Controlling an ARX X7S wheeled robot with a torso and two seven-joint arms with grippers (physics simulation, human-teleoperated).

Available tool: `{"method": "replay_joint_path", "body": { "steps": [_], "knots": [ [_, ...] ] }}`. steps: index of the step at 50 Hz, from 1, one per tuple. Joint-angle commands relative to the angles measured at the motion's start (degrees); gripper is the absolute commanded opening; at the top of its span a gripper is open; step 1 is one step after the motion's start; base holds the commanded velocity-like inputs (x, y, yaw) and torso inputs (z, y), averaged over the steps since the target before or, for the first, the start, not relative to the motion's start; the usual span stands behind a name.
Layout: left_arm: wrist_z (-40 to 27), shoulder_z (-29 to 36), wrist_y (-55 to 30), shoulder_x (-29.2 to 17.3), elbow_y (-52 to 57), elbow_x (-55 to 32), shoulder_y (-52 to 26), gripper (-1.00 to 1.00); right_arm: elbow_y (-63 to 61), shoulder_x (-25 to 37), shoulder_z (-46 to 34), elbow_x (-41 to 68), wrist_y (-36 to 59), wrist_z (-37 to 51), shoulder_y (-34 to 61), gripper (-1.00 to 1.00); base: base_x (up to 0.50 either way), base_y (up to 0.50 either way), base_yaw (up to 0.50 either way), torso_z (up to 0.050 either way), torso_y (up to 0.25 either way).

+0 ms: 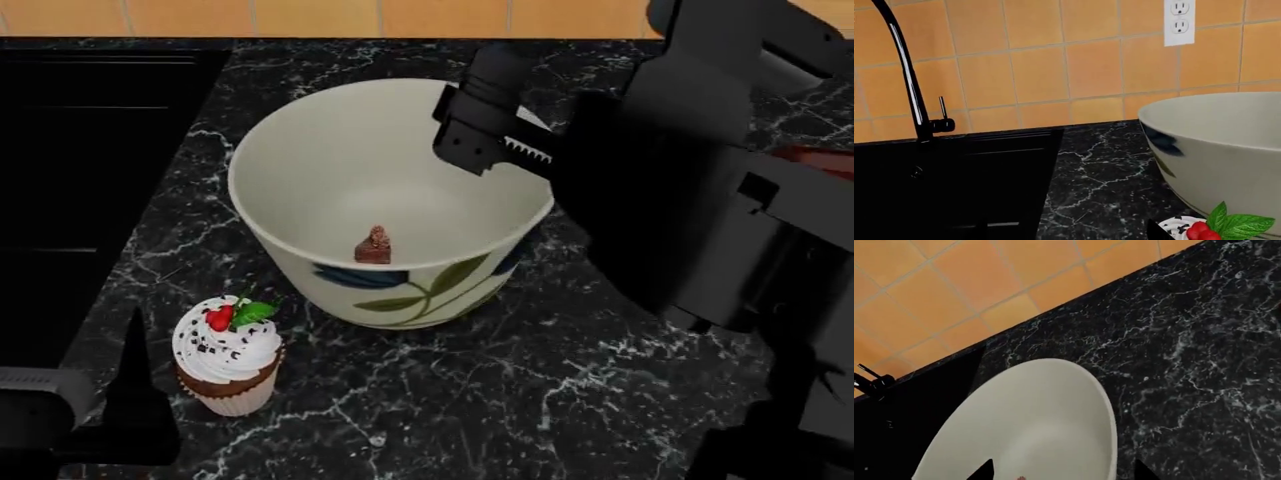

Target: Pick up the bowl with cake and place it on the tray. Pick up the cupcake and place it on the tray.

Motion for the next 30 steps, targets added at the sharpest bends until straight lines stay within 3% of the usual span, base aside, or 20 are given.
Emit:
{"method": "replay_joint_path", "body": {
  "steps": [1, 24, 30],
  "knots": [
    [1.90, -1.56, 1.39, 0.69, -1.06, -0.68, 0.12, 1.00, 5.53, -0.42, -2.53, -1.82, 0.46, -5.50, 2.51, 1.00, 0.00, 0.00, 0.00, 0.000, 0.000],
    [1.23, -1.48, 1.76, 0.17, -1.42, -1.69, 0.11, 1.00, 6.17, 0.66, -4.77, -1.38, 0.03, -5.75, 2.45, 1.00, 0.00, 0.00, 0.00, 0.000, 0.000],
    [1.28, -2.14, 1.84, -0.02, -1.54, -2.34, 0.10, 1.00, 19.81, 1.49, -2.22, 2.68, -1.08, -0.85, 9.60, 1.00, 0.00, 0.00, 0.00, 0.000, 0.000]
  ]
}}
